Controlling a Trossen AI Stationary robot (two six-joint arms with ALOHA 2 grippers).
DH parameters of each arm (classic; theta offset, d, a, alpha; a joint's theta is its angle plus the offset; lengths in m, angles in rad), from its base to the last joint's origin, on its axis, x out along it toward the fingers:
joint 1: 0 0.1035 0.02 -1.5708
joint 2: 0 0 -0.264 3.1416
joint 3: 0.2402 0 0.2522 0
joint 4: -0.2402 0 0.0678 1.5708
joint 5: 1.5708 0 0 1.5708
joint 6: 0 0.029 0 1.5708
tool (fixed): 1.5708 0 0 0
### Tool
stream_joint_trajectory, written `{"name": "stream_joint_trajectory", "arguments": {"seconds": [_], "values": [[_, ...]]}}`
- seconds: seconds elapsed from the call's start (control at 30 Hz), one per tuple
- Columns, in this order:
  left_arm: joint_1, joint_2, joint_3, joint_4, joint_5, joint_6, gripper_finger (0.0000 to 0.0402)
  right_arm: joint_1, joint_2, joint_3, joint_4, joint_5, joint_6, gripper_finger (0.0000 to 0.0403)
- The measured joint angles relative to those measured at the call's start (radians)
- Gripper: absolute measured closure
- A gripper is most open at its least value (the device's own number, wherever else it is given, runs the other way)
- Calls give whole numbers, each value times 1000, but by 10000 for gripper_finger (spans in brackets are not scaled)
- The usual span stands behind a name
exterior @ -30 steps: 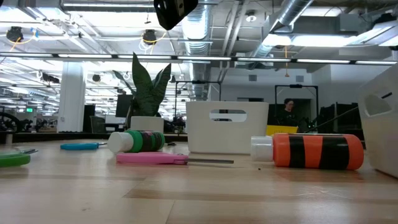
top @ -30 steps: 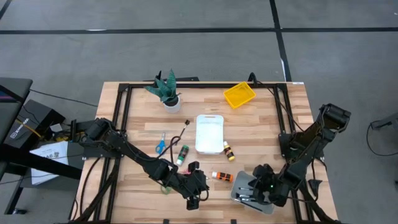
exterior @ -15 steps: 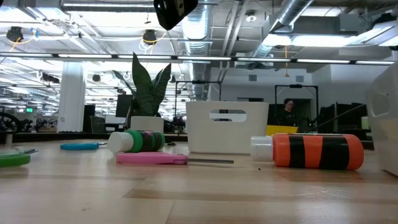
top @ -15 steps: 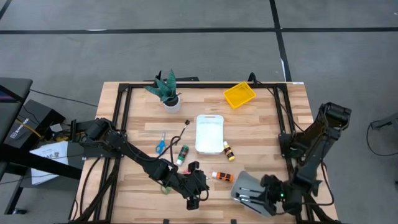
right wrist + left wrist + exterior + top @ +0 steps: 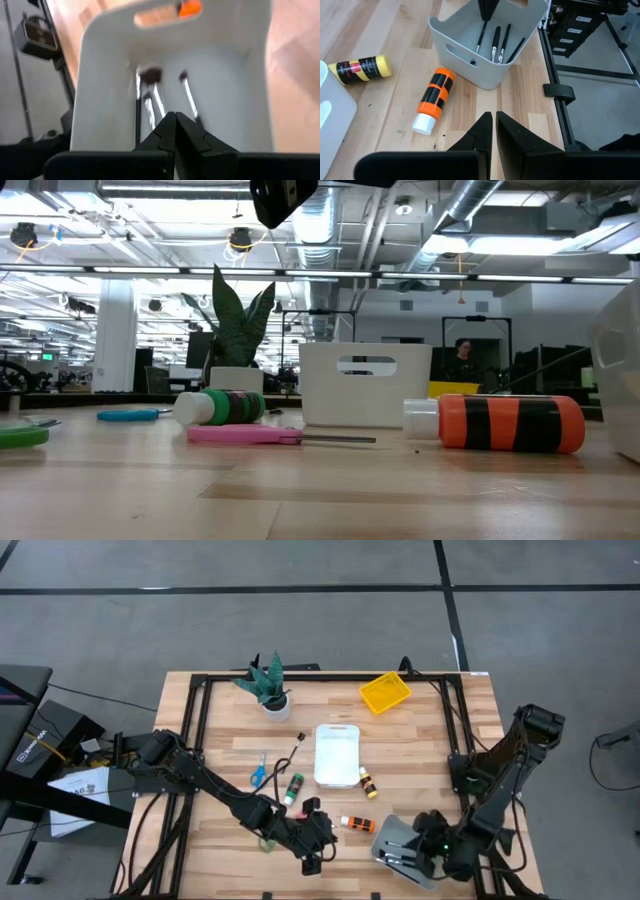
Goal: Pick & Place Paint Supplies
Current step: Put the blue scissors into the white bin
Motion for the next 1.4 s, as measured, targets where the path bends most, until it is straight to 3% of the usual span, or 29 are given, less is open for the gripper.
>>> {"name": "stream_joint_trajectory", "arguments": {"seconds": [0.37,0.63,1.17,1.4], "values": [[0,0,0,0,0,0,386,-192,0,0,3,-51,-180,403],[0,0,0,0,0,-1,386,-278,0,0,-21,-71,-193,403],[0,0,0,-1,1,0,386,-290,-4,0,-51,-73,-157,403],[0,0,0,-1,2,0,386,-282,-93,27,-80,-52,-190,403]]}}
